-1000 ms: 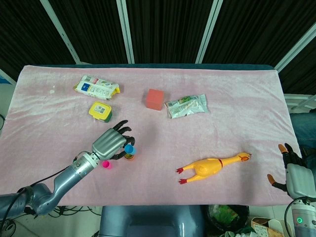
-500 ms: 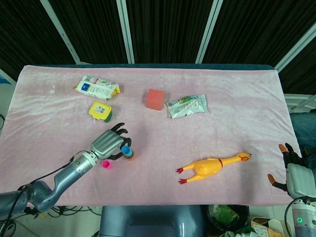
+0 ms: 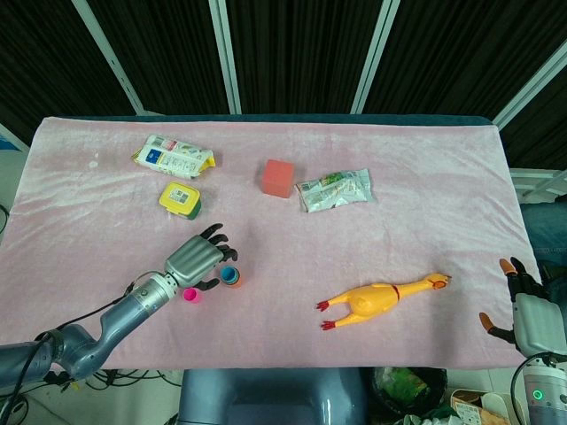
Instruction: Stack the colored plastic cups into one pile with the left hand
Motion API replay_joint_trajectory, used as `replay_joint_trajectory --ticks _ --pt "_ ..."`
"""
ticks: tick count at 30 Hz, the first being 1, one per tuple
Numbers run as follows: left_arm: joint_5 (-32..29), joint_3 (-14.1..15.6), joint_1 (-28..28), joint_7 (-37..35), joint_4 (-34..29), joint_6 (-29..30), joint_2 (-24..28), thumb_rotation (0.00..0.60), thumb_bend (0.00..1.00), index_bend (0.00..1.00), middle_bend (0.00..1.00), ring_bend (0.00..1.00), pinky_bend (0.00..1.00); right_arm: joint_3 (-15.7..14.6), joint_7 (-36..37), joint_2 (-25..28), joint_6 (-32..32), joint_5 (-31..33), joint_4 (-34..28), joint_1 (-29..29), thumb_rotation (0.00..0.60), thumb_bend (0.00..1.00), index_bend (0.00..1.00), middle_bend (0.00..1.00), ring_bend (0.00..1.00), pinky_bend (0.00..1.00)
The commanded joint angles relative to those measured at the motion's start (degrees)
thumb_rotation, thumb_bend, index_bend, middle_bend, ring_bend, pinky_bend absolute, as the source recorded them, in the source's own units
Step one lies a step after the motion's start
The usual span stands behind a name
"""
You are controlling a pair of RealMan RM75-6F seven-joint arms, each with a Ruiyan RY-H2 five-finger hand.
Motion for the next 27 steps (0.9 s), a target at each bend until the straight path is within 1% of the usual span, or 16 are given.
replay_joint_trajectory --ticks 1,4,8,12,14,18,21,24,27 --pt "-1.1 -0.3 0.2 1.5 -1.5 0.1 0.8 0.6 0.22 0.18 0.24 0.09 0.04 0.0 0.0 0.0 0.0 0.0 0.0 0.0 0.6 0.19 0.0 0.02 0.11 0.16" --pt "-0.9 -0.3 0.6 1.9 -2.4 1.0 1.2 0.6 0.21 0.17 0.21 0.07 0.02 0.0 -0.1 0.0 0.0 0.0 0.0 0.0 0.6 0.19 0.0 0.02 0.11 0.17" --pt "0.4 0.1 1.4 1.6 -3.9 2.4 1.9 0.6 0.21 0.17 0.21 0.07 0.01 0.0 -0.1 0.0 0.0 0.0 0.0 0.0 0.6 0.19 0.0 0.02 0.11 0.16" --pt "3.7 2.5 3.4 1.8 -8.2 4.8 5.4 0.6 0.21 0.18 0.23 0.07 0.0 0.0 -0.2 0.0 0.0 0.2 0.0 0.0 0.6 0.19 0.0 0.02 0.11 0.17" --pt "4.6 3.4 4.6 2.8 -9.3 6.4 6.7 0.6 0.21 0.19 0.24 0.07 0.0 0.0 -0.3 0.0 0.0 0.2 0.0 0.0 0.6 0.19 0.0 0.02 0.11 0.17" --pt "6.3 6.7 8.4 5.0 -11.7 10.1 9.7 0.6 0.21 0.19 0.25 0.07 0.0 -0.1 -0.5 -0.1 0.0 0.1 -0.1 0.0 0.6 0.19 0.0 0.02 0.12 0.17" --pt "6.4 8.4 10.4 4.6 -12.1 11.2 11.0 0.6 0.21 0.19 0.25 0.07 0.0 -0.1 -0.4 -0.1 0.3 -0.2 -0.1 0.0 0.6 0.19 0.0 0.02 0.12 0.17" --pt "6.6 9.0 11.5 3.6 -11.5 11.9 11.3 0.6 0.21 0.19 0.26 0.07 0.0 -0.1 -0.5 -0.2 0.4 -0.4 -0.1 0.0 0.6 0.19 0.0 0.02 0.11 0.17" --pt "6.2 9.3 11.9 2.2 -9.4 10.8 10.6 0.6 0.21 0.2 0.27 0.07 0.0 -0.1 -0.4 -0.2 0.5 -0.4 -0.1 -0.1 0.6 0.19 0.0 0.02 0.12 0.17"
